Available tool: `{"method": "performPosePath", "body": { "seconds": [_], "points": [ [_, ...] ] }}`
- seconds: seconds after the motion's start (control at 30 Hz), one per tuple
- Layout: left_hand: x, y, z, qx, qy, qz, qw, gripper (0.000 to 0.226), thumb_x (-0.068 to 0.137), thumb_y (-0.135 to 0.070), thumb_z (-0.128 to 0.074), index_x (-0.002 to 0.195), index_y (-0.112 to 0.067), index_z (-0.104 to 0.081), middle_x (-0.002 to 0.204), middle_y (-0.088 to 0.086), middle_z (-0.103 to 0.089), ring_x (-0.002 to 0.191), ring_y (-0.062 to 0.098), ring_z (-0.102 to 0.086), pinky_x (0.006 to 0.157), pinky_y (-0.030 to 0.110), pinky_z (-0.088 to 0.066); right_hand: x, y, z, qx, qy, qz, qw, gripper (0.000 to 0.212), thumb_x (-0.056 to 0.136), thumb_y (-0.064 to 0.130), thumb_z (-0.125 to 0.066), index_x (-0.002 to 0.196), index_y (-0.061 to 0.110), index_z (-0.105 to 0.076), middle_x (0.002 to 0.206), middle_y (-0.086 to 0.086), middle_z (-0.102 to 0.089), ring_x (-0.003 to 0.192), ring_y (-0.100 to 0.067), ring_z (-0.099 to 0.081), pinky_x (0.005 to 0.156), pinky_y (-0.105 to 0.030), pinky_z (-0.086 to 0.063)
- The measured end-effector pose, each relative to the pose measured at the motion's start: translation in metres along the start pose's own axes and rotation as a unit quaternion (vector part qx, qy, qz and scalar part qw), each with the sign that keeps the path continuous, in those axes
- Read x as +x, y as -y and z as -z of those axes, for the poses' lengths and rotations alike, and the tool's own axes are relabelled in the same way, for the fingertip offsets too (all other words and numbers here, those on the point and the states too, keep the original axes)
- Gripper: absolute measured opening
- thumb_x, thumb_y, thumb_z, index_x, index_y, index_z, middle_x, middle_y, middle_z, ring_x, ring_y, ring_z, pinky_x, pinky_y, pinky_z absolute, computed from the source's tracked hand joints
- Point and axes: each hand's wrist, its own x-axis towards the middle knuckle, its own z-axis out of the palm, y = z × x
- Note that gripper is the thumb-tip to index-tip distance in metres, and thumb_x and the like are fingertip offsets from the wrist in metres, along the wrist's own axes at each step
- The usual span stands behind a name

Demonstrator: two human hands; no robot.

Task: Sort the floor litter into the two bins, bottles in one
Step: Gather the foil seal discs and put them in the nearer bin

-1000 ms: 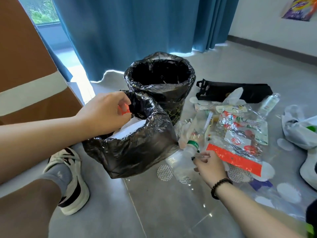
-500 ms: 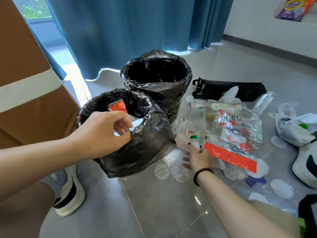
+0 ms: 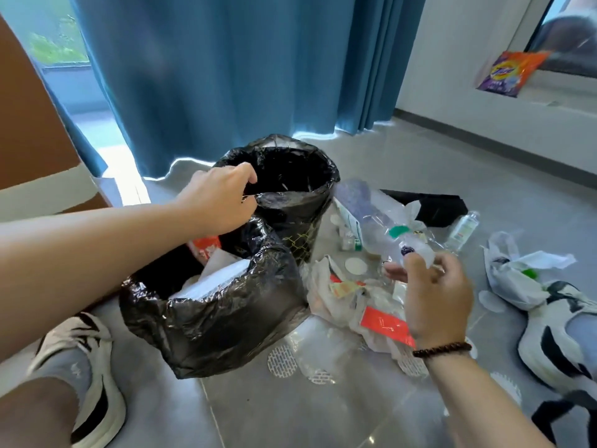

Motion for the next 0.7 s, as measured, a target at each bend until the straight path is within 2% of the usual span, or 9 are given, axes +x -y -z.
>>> {"method": "performPosePath", "body": {
  "seconds": [0.07,0.13,0.23,0.3,0.37,0.5,0.63,0.7],
  "points": [
    [0.016,-0.004,-0.006,0.040,0.029,0.000,0.999,0.040,0.091,-0.028,-0.046,0.131,-0.021,-0.046,0.128,0.006,-0.057,0.116,0.028,-0.054,0.098,0.043,-0.041,0.019,0.016,0.007,-0.005,-0.008,0.052,0.999,0.027,0.070,0.042,-0.053,0.074,0.016,-0.055,0.064,0.004,-0.072,0.065,-0.013,-0.069,0.063,-0.032,-0.052],
    [0.028,-0.007,-0.016,0.052,0.045,0.004,0.998,0.042,0.095,-0.029,-0.042,0.137,-0.022,-0.043,0.134,0.007,-0.053,0.119,0.029,-0.052,0.101,0.044,-0.039,0.039,0.029,0.011,-0.008,-0.020,0.087,0.996,0.029,0.074,0.040,-0.054,0.075,0.011,-0.056,0.062,-0.001,-0.071,0.066,-0.015,-0.071,0.064,-0.041,-0.056],
    [0.037,-0.008,-0.032,0.067,0.074,0.018,0.995,0.043,0.099,-0.032,-0.036,0.141,-0.025,-0.042,0.139,0.005,-0.051,0.125,0.028,-0.049,0.106,0.049,-0.031,0.065,0.046,0.007,0.009,-0.007,0.126,0.992,0.025,0.079,0.040,-0.055,0.078,0.016,-0.060,0.063,-0.005,-0.071,0.064,-0.022,-0.071,0.064,-0.051,-0.056],
    [0.037,-0.006,-0.042,0.074,0.099,0.022,0.992,0.046,0.100,-0.035,-0.033,0.145,-0.026,-0.038,0.141,0.004,-0.049,0.129,0.028,-0.047,0.107,0.052,-0.029,0.076,0.058,-0.008,0.011,0.014,0.142,0.990,0.024,0.080,0.041,-0.056,0.081,0.017,-0.061,0.065,-0.004,-0.070,0.063,-0.018,-0.071,0.061,-0.043,-0.058],
    [0.033,-0.002,-0.050,0.057,0.100,0.031,0.993,0.047,0.101,-0.034,-0.033,0.146,-0.023,-0.035,0.140,0.006,-0.052,0.127,0.029,-0.049,0.103,0.047,-0.038,0.088,0.070,-0.035,-0.005,0.049,0.150,0.988,0.025,0.083,0.040,-0.056,0.084,0.015,-0.061,0.068,-0.005,-0.070,0.063,-0.015,-0.071,0.058,-0.034,-0.058],
    [0.023,0.002,-0.060,-0.010,0.066,0.011,0.998,0.036,0.101,-0.027,-0.040,0.127,-0.014,-0.060,0.118,0.010,-0.062,0.113,0.028,-0.056,0.096,0.038,-0.045,0.116,0.080,-0.110,-0.095,0.108,0.190,0.971,0.044,0.071,0.058,-0.046,0.075,0.016,-0.061,0.068,-0.007,-0.068,0.068,-0.023,-0.068,0.062,-0.040,-0.056],
    [0.012,0.002,-0.065,-0.032,0.033,0.000,0.999,0.034,0.100,-0.026,-0.044,0.127,-0.015,-0.060,0.115,0.008,-0.061,0.108,0.026,-0.056,0.094,0.034,-0.045,0.134,0.065,-0.172,-0.169,0.193,0.166,0.952,0.041,0.071,0.056,-0.051,0.064,0.016,-0.056,0.066,-0.006,-0.066,0.068,-0.025,-0.065,0.063,-0.035,-0.054],
    [0.009,0.003,-0.066,-0.030,0.025,-0.001,0.999,0.034,0.100,-0.027,-0.044,0.127,-0.014,-0.059,0.115,0.008,-0.060,0.108,0.025,-0.055,0.092,0.033,-0.043,0.135,0.050,-0.189,-0.228,0.249,0.152,0.929,0.040,0.077,0.053,-0.053,0.059,0.017,-0.050,0.066,-0.004,-0.061,0.072,-0.027,-0.061,0.060,-0.030,-0.047]
  ]
}}
